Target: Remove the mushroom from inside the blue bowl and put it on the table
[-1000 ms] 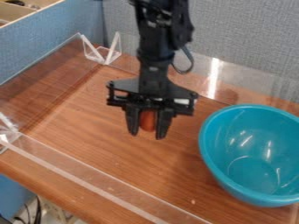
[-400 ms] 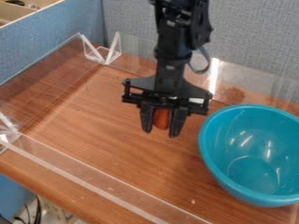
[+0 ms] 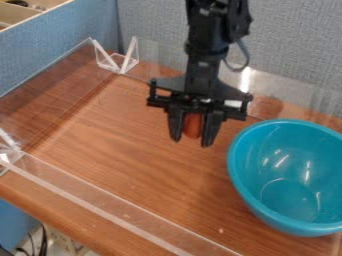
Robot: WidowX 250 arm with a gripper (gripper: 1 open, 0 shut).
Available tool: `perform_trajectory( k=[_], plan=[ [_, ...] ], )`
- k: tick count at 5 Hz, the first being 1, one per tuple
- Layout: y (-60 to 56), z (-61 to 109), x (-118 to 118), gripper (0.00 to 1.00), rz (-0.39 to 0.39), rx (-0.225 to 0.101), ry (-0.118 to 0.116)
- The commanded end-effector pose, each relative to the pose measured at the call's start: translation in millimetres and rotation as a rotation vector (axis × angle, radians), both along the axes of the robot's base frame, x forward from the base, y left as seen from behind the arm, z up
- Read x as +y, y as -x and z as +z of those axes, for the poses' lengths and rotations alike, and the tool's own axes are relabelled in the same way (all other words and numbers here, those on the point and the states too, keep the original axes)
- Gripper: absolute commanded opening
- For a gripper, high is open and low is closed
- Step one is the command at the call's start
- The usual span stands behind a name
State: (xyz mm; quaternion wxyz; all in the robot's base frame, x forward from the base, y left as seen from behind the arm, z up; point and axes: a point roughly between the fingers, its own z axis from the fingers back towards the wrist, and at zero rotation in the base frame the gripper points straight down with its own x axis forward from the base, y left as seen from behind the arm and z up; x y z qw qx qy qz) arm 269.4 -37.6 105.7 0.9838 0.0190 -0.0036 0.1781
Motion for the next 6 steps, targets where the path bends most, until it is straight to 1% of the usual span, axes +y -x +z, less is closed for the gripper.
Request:
perform_trajectory(
  k=[1, 2, 3, 4, 5, 6],
  plan=[
    [-9.6, 33.3, -9, 0.0, -0.027, -0.09, 0.021],
    [-7.9, 48.3, -10, 0.0, -0.042, -0.108, 0.033],
    [-5.1, 57.6, -11, 0.0, -0.054, -0.116, 0.04],
    [1.1, 49.4, 6, 0.0, -0.031, -0.1, 0.04],
    [11.1, 36.5, 37, 0.0, 0.009, -0.077, 0.038],
    [17.4, 18.2, 65, 0.0, 0.026, -0.047, 0.038]
  ],
)
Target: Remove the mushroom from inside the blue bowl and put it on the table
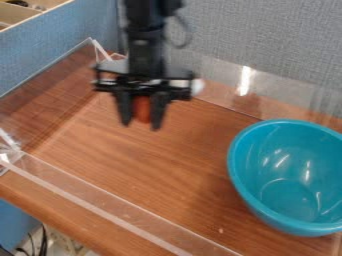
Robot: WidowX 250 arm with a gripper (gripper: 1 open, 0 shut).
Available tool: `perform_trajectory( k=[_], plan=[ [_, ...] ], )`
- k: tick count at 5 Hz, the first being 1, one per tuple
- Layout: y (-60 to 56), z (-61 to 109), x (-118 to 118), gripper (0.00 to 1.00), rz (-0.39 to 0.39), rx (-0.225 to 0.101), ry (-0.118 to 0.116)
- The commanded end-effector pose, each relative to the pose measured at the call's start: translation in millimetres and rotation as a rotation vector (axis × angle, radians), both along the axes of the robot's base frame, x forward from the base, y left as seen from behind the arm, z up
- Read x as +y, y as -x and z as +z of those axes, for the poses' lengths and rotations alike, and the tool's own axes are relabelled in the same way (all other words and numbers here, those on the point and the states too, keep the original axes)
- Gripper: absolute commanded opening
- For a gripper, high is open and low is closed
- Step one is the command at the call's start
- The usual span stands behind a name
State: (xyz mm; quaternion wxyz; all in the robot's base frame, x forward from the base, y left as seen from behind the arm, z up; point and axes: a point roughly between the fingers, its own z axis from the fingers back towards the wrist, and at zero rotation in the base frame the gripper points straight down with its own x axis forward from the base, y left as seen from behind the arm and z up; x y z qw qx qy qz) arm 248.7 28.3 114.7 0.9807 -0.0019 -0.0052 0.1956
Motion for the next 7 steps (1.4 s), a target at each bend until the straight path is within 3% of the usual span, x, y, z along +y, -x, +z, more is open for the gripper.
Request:
perform_trajectory(
  k=[1, 2, 4, 7],
  plan=[
    [-3.6, -10.4, 4, 0.0, -0.022, -0.008, -0.003],
    [-7.6, -25.3, -1, 0.0, -0.056, 0.012, -0.009],
    [-11.5, -43.6, -10, 0.0, -0.102, 0.034, 0.002],
    [-13.4, -56.9, -11, 0.0, -0.12, 0.054, 0.019]
  ],
)
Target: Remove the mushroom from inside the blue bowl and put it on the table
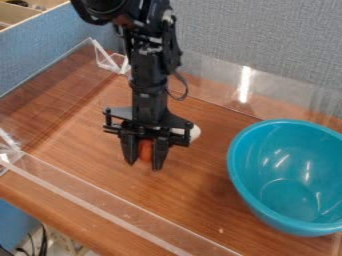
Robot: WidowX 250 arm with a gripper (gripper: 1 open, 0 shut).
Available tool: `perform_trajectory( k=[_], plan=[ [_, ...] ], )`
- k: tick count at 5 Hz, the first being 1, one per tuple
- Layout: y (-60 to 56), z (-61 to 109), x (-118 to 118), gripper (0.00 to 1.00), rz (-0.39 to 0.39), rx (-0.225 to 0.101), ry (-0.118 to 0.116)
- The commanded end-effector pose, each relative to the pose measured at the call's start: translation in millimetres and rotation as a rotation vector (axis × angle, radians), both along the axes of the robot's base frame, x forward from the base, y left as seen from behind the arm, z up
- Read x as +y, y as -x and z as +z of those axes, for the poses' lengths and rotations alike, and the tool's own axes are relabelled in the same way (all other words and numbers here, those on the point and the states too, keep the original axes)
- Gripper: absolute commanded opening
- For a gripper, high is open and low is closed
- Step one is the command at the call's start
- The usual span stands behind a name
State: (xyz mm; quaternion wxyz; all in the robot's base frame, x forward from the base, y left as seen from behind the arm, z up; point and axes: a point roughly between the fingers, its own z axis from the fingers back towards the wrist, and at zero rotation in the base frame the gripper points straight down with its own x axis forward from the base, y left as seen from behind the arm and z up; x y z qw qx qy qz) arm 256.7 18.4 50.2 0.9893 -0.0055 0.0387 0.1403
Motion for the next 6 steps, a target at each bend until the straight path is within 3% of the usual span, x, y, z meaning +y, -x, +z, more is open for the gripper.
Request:
perform_trajectory(
  k=[1, 6],
  plan=[
    [-6.1, 6.2, -1.6, 0.0, -0.009, -0.027, 0.003],
    [-8.4, 6.0, 3.0, 0.0, -0.019, -0.025, 0.029]
  ],
)
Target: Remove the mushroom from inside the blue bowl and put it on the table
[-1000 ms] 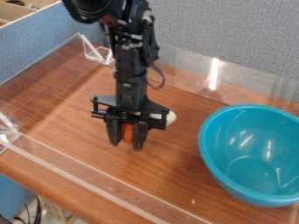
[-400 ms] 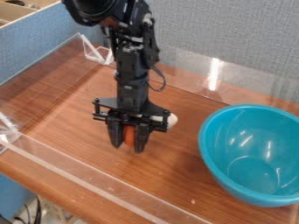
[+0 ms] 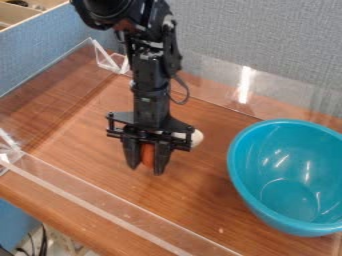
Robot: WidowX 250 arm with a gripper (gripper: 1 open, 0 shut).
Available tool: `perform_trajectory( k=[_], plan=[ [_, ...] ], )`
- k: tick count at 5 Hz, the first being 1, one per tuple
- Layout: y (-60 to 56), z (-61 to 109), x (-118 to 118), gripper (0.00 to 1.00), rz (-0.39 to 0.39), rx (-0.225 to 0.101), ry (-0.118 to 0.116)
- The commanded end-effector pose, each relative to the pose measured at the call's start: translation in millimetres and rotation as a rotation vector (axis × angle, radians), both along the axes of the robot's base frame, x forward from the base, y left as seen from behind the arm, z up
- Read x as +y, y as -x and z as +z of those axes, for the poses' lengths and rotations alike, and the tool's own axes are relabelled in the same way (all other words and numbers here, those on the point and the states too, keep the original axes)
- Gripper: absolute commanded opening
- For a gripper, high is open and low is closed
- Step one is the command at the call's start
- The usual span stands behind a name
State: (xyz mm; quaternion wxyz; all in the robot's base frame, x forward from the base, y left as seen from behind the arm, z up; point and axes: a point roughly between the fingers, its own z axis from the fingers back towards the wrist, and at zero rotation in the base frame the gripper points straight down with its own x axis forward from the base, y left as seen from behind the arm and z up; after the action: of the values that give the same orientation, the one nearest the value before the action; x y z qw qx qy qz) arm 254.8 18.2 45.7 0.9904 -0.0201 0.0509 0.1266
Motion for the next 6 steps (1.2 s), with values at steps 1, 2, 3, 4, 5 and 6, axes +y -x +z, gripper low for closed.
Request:
perform_trajectory(
  k=[1, 2, 3, 4, 5, 6],
  plan=[
    [-10.8, 10.9, 4.6, 0.0, 0.007, -0.045, 0.0],
    [-11.6, 10.1, 4.8, 0.0, 0.006, -0.044, 0.006],
    [-12.3, 9.4, 5.2, 0.0, 0.006, -0.043, 0.012],
    [-13.0, 9.1, 5.5, 0.0, 0.005, -0.043, 0.017],
    [-14.3, 14.5, 6.2, 1.0, 0.012, -0.048, 0.014],
    [-15.7, 18.8, 6.8, 1.0, 0.015, -0.051, 0.009]
  ],
)
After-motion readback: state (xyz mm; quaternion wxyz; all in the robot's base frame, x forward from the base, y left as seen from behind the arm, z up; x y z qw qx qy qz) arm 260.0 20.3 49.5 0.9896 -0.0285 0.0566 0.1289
